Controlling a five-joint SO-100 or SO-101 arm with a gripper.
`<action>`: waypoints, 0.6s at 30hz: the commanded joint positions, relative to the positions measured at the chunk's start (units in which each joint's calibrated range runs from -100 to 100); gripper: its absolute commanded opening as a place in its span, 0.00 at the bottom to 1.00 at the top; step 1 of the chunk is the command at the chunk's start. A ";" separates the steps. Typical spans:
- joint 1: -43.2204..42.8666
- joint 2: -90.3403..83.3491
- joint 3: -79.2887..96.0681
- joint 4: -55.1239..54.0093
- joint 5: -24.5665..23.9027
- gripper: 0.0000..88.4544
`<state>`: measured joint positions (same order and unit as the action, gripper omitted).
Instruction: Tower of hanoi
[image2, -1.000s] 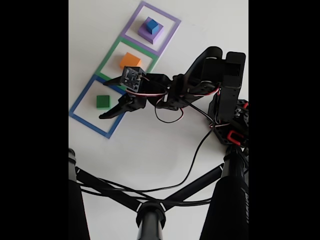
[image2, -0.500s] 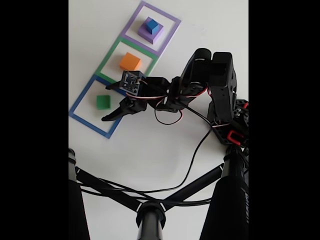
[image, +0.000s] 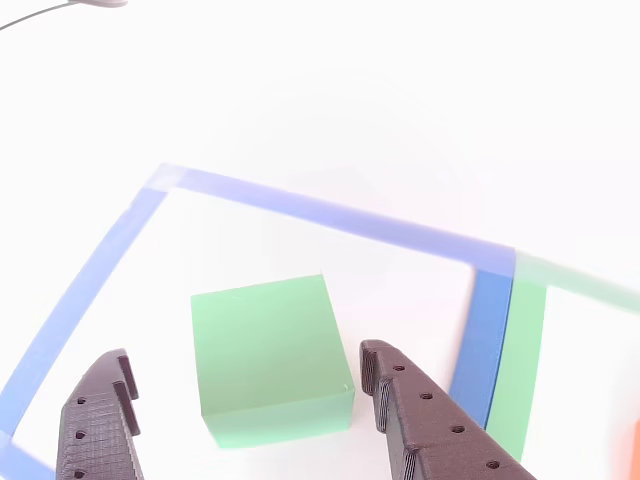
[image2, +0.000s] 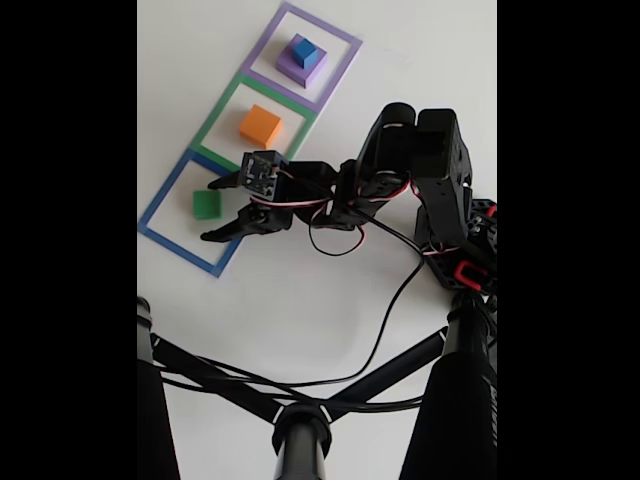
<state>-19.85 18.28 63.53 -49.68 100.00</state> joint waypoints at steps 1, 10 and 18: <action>-0.67 -0.39 -1.72 -1.50 0.00 0.22; -1.34 0.41 -2.99 -2.47 0.00 0.12; -1.43 -0.47 -3.26 -2.39 0.00 0.09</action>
<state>-20.75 19.38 61.88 -50.64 100.00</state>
